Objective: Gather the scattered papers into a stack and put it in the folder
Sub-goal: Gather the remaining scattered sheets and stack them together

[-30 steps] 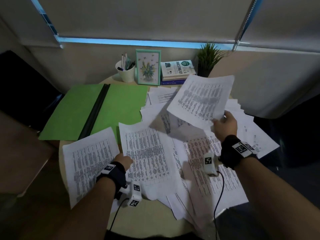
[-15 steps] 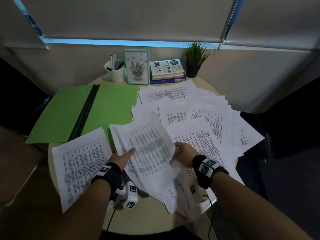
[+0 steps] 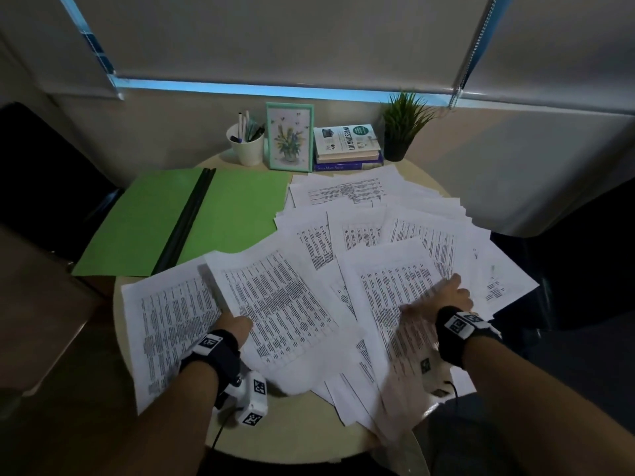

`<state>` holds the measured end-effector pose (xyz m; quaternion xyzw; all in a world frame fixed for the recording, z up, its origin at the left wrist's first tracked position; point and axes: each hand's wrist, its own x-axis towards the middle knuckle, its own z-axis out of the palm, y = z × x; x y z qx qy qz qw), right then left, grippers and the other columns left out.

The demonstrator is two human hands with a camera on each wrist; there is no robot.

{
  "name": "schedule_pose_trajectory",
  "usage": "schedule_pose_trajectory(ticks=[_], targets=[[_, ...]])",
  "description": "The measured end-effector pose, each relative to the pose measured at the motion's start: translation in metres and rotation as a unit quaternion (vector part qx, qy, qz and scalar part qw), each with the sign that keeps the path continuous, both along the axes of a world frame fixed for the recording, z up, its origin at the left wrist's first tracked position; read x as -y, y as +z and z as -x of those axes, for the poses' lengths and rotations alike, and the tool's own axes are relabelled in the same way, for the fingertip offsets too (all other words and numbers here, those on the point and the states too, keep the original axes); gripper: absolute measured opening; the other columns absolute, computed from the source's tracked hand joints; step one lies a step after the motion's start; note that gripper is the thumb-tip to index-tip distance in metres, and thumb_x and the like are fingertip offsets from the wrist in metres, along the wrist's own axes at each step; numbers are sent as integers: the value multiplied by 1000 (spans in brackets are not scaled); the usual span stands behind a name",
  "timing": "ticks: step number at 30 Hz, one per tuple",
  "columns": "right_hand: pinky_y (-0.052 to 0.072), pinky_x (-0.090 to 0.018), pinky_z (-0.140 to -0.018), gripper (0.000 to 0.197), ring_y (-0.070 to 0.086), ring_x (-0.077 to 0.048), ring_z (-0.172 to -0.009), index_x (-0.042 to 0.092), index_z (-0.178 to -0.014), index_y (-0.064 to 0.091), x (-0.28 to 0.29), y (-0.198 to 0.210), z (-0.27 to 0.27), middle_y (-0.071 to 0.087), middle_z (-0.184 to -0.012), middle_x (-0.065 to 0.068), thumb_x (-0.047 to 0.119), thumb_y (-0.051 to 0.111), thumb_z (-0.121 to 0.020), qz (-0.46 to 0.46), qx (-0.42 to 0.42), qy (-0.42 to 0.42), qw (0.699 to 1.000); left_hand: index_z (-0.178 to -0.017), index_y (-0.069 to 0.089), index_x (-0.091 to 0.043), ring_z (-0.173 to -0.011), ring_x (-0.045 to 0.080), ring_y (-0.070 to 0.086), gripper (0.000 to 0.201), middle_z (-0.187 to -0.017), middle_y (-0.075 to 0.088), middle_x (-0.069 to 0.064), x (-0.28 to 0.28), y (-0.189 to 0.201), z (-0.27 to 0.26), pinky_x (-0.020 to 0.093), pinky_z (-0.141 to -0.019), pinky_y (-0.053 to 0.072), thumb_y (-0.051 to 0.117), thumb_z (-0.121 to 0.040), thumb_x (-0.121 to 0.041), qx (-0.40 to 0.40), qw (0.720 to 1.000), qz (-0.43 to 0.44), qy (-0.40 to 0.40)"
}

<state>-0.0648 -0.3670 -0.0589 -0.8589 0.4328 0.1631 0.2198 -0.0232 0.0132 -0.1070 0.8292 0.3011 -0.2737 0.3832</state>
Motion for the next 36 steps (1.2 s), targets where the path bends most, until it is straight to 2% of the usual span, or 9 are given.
schedule_pose_trajectory(ticks=[4, 9, 15, 20, 22, 27, 30, 32, 36], targets=[[33, -51, -107, 123, 42, -36, -127, 9, -140, 24, -11, -12, -1, 42, -136, -17, 53, 90, -46, 46, -51, 60, 996, -131, 44, 0, -73, 28, 55, 43, -127, 53, 24, 1, -4, -1, 34, -71, 46, 55, -92, -15, -10, 999, -18, -25], [48, -48, -94, 60, 62, -29, -92, 15, -89, 47, -23, -13, -13, 64, -96, -7, 36, 88, -51, -46, -17, 74, 996, -141, 35, 3, -94, 31, 57, 58, -132, 50, 22, 8, -6, -2, 35, -86, 50, 54, -91, -18, -15, 999, -23, -16], [52, -35, -73, 57, 59, -27, -88, 13, -110, 43, -40, -9, -13, 55, -103, -8, 26, 82, -72, -32, 40, 125, 991, -126, 55, 5, -116, 38, 56, 41, -126, 58, 25, 16, -9, -2, 37, -93, 48, 55, -89, -11, -14, 998, -53, -35], [51, -32, -68, 30, 58, -23, -74, 6, -100, 53, -41, 4, -20, 61, -86, -5, 21, 72, -82, -75, 32, 105, 991, -147, 27, -2, -129, 34, 43, 59, -150, 33, 17, 20, -3, 1, 34, -100, 41, 49, -95, -20, -46, 997, -44, -45], [46, -30, -67, 20, 55, -25, -74, 2, -94, 56, -36, 20, -25, 63, -88, -11, 15, 68, -85, -69, 99, 74, 990, -150, 22, -5, -134, 34, 38, 60, -154, 27, 15, 19, -1, -1, 34, -105, 38, 46, -96, -19, -36, 997, -36, -49], [41, -29, -66, 17, 56, -28, -78, 3, -108, 60, -28, 51, -40, 58, -89, -12, 8, 55, -92, -95, 282, 0, 955, -136, 41, -8, -102, 33, 58, 43, -126, 54, 18, 18, 4, 1, 33, -81, 50, 42, -93, -13, -21, 996, -31, -84], [44, -33, -73, 23, 56, -28, -84, 6, -116, 58, -26, 63, -52, 62, -99, -13, 13, 56, -94, -120, 356, -21, 927, -103, 46, -14, -82, 27, 53, 10, -107, 53, 11, 22, 8, 2, 30, -73, 43, 43, -94, -13, -9, 997, -27, -70], [46, -34, -76, 26, 59, -26, -89, 5, -117, 58, -27, 71, -58, 63, -102, -11, 15, 59, -93, -145, 401, -33, 904, -89, 50, -12, -79, 26, 49, 6, -93, 53, 8, 22, 10, 3, 31, -74, 42, 45, -93, -11, 3, 997, -43, -62], [49, -31, -70, 22, 63, -24, -78, 3, -104, 60, -29, 89, -69, 66, -92, -10, 17, 66, -88, -191, 448, -28, 873, -136, 43, -6, -102, 33, 57, 43, -129, 54, 18, 23, 13, 6, 31, -79, 48, 40, -93, -13, -10, 997, -27, -73]])
